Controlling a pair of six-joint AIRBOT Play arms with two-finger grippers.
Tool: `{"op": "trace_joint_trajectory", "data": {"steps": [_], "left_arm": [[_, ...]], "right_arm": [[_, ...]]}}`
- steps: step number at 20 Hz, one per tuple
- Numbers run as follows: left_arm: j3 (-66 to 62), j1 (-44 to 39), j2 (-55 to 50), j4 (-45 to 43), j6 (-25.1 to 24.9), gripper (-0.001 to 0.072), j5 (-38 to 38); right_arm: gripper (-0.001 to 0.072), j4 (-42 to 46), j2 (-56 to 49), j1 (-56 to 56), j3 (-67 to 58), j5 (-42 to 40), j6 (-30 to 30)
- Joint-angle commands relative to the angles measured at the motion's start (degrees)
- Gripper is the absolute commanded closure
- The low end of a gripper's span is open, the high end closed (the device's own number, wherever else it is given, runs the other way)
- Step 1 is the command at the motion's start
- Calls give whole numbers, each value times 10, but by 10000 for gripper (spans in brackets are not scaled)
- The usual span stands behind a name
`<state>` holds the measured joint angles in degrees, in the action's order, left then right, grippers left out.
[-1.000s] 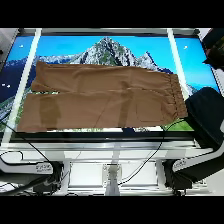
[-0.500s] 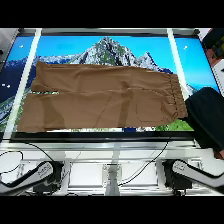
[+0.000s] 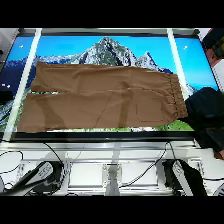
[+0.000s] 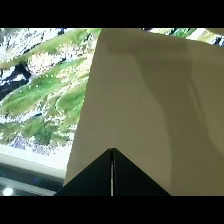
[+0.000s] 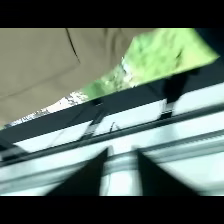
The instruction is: Fold the clothes and pants, and hang the long-sleeved shirts on hangers.
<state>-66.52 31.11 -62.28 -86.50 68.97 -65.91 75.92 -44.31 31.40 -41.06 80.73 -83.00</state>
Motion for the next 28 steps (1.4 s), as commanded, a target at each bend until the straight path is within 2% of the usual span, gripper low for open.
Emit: {"op": "trace_joint_trajectory", "data": {"steps": [1,4,5,9,11,14,15,17,19,21,22,23,24,25,27,28], "left_arm": [[9,1,2,2,-4,692,18],[9,1,2,2,-4,693,18],[9,1,2,2,-4,692,18],[9,1,2,2,-4,692,16],[9,1,2,2,-4,692,17],[10,2,-9,2,-4,692,16],[16,4,-13,2,-4,692,15],[36,7,-14,0,-4,691,-5],[63,21,-10,15,-4,691,-22],[90,55,1,57,0,682,-27],[103,78,10,69,0,682,-35],[116,106,18,71,0,681,-57],[125,137,25,71,0,666,-85],[133,169,29,73,1,521,-104],[153,232,30,76,26,147,-121],[170,261,30,78,50,105,-114]], "right_arm": [[324,-66,16,0,130,-128,-57],[193,-96,-26,0,151,-199,-77],[183,-102,-46,0,150,-223,-83],[183,-178,-125,0,150,-336,-87],[183,-236,-151,0,149,-377,-46],[207,-252,-172,0,149,-415,-15],[233,-252,-172,0,149,-427,2],[236,-273,-170,0,149,-435,50],[280,-279,-170,0,149,-438,60],[426,-288,-170,0,149,-439,60],[528,-292,-170,0,149,-438,60],[662,-294,-170,0,149,-437,60],[682,-296,-170,0,149,-436,60],[682,-296,-170,0,149,-432,60],[682,-296,-170,0,149,-421,60],[682,-296,-170,0,149,-414,60]]}}
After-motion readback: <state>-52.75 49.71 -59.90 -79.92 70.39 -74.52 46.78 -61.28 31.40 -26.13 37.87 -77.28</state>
